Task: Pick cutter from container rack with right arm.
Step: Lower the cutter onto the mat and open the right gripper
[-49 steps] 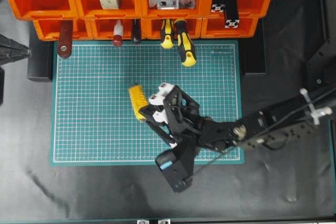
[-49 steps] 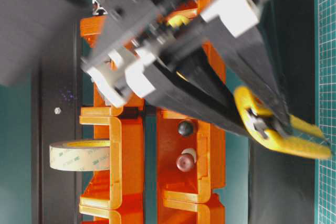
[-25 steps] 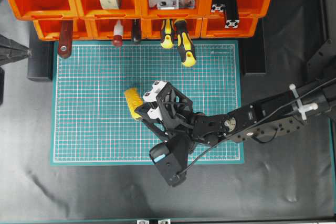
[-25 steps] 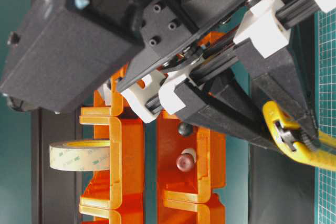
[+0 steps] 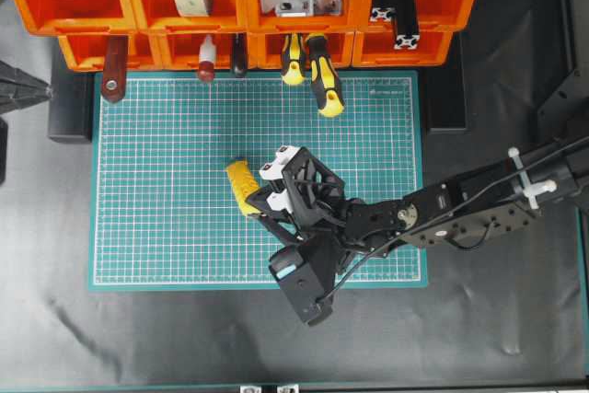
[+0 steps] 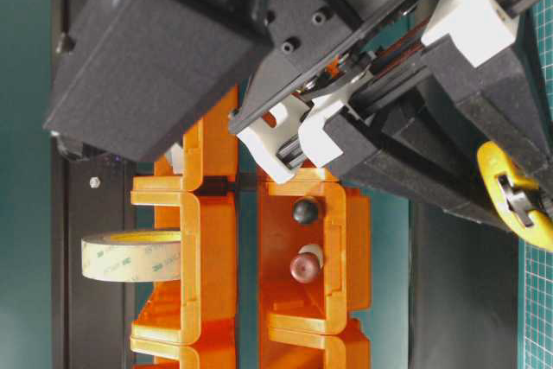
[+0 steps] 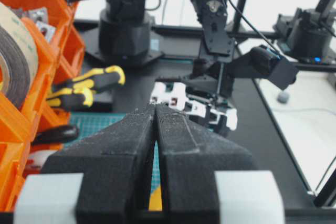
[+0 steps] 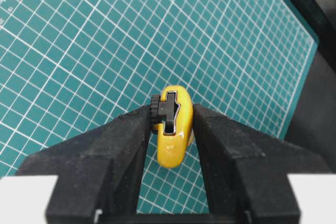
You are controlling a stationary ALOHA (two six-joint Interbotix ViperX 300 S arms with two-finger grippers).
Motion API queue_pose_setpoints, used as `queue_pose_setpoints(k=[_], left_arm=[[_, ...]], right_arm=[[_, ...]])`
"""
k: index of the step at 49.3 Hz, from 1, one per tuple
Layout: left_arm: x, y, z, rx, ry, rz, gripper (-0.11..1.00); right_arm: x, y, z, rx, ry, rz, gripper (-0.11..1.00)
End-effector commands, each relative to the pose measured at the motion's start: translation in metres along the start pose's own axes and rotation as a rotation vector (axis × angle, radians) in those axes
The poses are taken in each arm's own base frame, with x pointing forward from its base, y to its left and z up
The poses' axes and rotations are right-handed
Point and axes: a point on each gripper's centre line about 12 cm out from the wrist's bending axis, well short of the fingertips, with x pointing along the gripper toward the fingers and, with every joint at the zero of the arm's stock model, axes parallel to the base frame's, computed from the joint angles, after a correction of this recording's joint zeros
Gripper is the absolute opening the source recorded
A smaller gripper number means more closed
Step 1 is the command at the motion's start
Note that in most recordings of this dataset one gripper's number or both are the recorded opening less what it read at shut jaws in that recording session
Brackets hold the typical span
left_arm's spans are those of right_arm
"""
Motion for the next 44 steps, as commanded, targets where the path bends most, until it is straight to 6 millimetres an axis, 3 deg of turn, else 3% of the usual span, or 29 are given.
queue_pose_setpoints(k=[1,8,14,21,31,44], left_arm=[[0.001,-0.002,0.013,-0.002,-0.030,-0.006,0.00],[0.001,-0.002,0.013,-0.002,-0.029,-0.006,0.00],[0.001,-0.002,0.012,-0.002,-0.023,-0.005,0.00],[0.001,-0.002,0.012,-0.002,-0.020,-0.005,0.00],[0.000,-0.002,0.013,-0.002,-0.024,-0.005,0.00],[0.001,-0.002,0.012,-0.003,-0.020,-0.005,0.00]], right_arm=[[-0.004,-0.004,0.004,0.019,-0.019,-0.003,0.35],[-0.004,-0.004,0.004,0.046,-0.015,0.007,0.65],[-0.004,-0.002,0.002,0.069,-0.004,0.015,0.78],[-0.005,0.002,0.003,0.111,-0.002,0.038,0.79],[-0.011,0.023,-0.001,0.255,0.036,0.127,0.79],[-0.017,0.041,-0.005,0.291,0.061,0.172,0.79]])
